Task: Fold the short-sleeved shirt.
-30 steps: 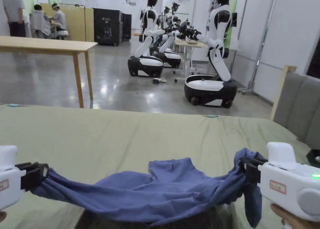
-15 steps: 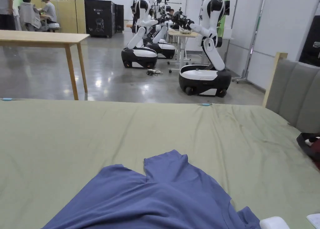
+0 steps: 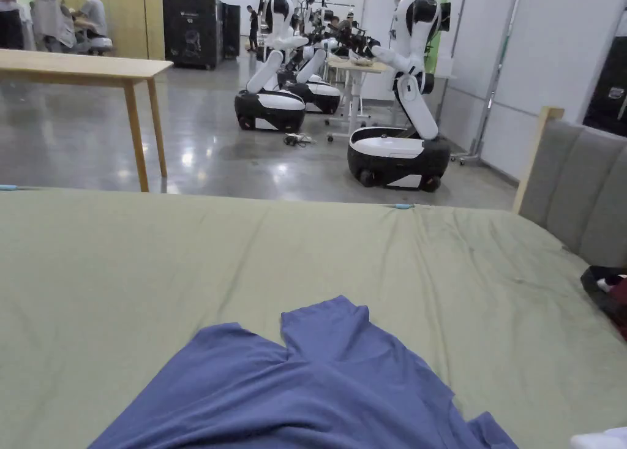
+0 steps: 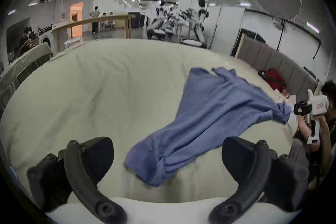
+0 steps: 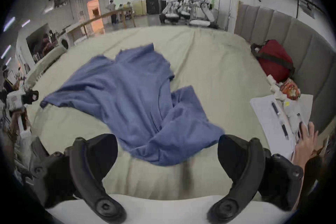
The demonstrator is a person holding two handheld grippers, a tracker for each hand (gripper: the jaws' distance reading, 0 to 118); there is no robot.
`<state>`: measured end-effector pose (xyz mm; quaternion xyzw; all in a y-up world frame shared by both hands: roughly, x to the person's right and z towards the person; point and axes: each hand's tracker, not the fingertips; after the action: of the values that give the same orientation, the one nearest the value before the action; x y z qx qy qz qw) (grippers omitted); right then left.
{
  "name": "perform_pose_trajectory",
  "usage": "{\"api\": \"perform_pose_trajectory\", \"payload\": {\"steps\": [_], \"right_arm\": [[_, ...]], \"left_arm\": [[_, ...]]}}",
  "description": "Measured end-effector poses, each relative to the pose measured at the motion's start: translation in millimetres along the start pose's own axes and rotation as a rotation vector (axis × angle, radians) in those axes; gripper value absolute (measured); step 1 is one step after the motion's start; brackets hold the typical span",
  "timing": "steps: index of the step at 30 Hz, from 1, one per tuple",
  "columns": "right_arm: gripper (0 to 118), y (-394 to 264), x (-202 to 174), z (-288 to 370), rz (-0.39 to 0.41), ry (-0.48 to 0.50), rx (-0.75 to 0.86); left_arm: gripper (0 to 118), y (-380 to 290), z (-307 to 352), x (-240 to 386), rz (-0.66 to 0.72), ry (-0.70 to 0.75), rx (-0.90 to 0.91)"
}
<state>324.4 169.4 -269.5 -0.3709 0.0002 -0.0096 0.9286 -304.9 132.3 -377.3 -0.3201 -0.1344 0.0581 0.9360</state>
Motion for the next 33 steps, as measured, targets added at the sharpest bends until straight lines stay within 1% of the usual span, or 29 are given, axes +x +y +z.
{"api": "perform_pose_trajectory", "payload": {"steps": [1,2,3,4,5,6,7,8,9,10,11,12,13,16,18,19,20,21,22,23,25,26,28,31,32,33], "right_arm": [[113,-1.2,0.2,13.6,0.002,0.016,0.049],[113,14.5,-11.9,17.2,-0.008,0.033,0.102],[113,15.6,-14.6,29.3,-0.024,0.057,0.158],[110,15.6,-16.9,38.3,-0.035,0.085,0.204],[102,15.7,-19.4,47.2,-0.04,0.124,0.243],[72,19.6,-24.2,48.5,-0.041,0.143,0.27],[33,20.1,-27.6,52.4,-0.049,0.139,0.298],[0,20.2,-31.7,53.0,-0.052,0.116,0.324],[0,19.7,-34.8,52.0,-0.073,0.09,0.356],[0,21.7,-34.2,50.6,-0.078,0.102,0.348],[0,23.4,-33.2,49.9,-0.106,0.146,0.33],[0,23.0,-33.3,49.2,-0.128,0.17,0.333],[0,22.6,-33.4,48.8,-0.136,0.186,0.336],[0,18.0,-41.0,43.9,-0.107,0.177,0.323],[0,14.3,-43.6,43.9,-0.091,0.177,0.321],[0,13.4,-44.2,43.2,-0.092,0.181,0.316],[0,12.3,-45.1,42.6,-0.095,0.186,0.31],[0,10.8,-46.0,42.3,-0.096,0.192,0.308],[0,9.9,-46.7,42.1,-0.095,0.198,0.308],[0,9.1,-48.1,42.1,-0.094,0.203,0.306],[0,7.5,-50.9,42.7,-0.087,0.208,0.302],[0,7.1,-42.9,37.7,-0.086,0.215,0.296],[0,7.2,-42.0,36.3,-0.077,0.218,0.288],[0,9.7,-44.8,36.1,-0.067,0.207,0.286],[0,10.6,-43.8,35.2,-0.068,0.207,0.284],[0,10.7,-45.0,35.1,-0.067,0.204,0.282]], "left_arm": [[117,2.0,5.7,2.9,0.009,0.005,0.007],[117,3.9,12.0,5.7,0.021,-0.002,0.022],[117,4.7,17.6,10.8,0.032,0.005,0.043],[115,4.2,21.7,14.7,0.047,0.011,0.08],[108,4.3,26.8,17.7,0.056,-0.008,0.11],[74,3.7,32.3,20.3,0.068,-0.017,0.152],[32,3.8,36.0,21.7,0.075,-0.029,0.184],[0,1.9,37.0,24.9,0.094,-0.015,0.204],[0,1.8,39.4,27.2,0.124,0.037,0.241],[0,1.6,41.5,25.6,0.133,0.065,0.246],[0,4.0,41.4,23.3,0.131,0.008,0.225],[0,1.2,42.4,24.6,0.166,0.012,0.2],[0,2.4,43.5,25.0,0.159,0.042,0.208],[0,5.1,37.8,10.9,0.184,0.17,0.099],[1,6.9,27.9,-3.2,0.212,0.264,0.068],[17,7.0,21.3,-10.1,0.214,0.258,0.044],[49,5.4,15.6,-8.1,0.239,0.26,0.01],[105,3.8,7.9,-14.3,0.272,0.271,-0.01],[118,1.8,-0.5,-20.8,0.29,0.271,-0.039],[117,-1.3,-11.3,-27.5,0.306,0.263,-0.094],[116,-4.7,-19.5,-30.6,0.303,0.274,-0.079],[116,-5.6,-27.4,-33.8,0.301,0.29,-0.102],[116,-7.5,-35.5,-32.6,0.279,0.347,-0.127],[115,-11.6,-49.8,-36.9,0.257,0.368,-0.153],[113,-11.2,-50.4,-34.2,0.251,0.358,-0.153],[108,-13.3,-50.2,-32.1,0.234,0.337,-0.15]]}}
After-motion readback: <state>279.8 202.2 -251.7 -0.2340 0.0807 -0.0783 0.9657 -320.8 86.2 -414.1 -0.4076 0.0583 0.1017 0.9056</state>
